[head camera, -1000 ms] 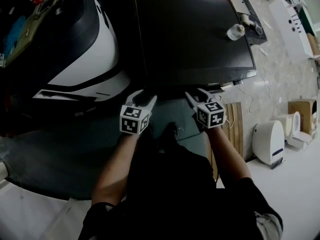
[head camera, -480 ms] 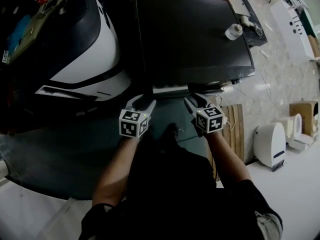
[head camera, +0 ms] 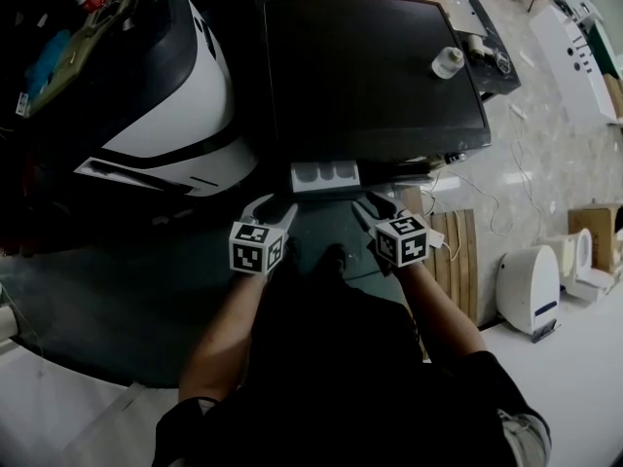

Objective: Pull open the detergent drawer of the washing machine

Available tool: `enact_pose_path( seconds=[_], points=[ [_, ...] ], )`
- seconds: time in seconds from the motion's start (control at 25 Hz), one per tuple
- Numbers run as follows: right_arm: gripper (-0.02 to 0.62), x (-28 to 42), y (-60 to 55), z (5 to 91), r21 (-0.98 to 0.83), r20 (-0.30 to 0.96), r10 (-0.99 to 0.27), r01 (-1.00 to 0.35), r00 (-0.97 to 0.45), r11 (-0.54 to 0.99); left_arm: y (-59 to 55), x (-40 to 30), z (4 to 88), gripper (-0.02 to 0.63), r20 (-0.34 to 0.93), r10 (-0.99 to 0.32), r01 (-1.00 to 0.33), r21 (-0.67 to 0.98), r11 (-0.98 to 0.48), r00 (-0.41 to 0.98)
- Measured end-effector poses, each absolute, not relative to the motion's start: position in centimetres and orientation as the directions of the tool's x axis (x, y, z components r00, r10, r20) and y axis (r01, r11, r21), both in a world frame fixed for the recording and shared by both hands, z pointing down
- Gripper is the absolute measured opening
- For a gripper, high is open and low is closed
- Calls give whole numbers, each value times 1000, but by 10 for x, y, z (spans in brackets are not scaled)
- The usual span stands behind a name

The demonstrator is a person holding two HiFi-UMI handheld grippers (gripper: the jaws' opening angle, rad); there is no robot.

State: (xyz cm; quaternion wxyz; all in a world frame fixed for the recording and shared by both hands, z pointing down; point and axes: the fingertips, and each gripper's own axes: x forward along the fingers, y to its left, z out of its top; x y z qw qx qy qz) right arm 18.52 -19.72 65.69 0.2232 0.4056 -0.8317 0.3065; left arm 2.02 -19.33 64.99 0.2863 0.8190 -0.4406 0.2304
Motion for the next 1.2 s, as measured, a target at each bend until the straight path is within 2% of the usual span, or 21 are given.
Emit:
enact_pose_path(
  seconds=[0.44, 1.2],
  points=[
    [155, 191, -160, 657, -345, 600, -497, -764, -626, 545, -157, 27, 651, 173, 619, -635, -881, 238, -408, 461],
    [155, 186, -115, 653, -380, 631, -540, -828, -558, 411, -111, 26, 651, 166, 605, -593, -840, 282, -464, 531]
  ],
)
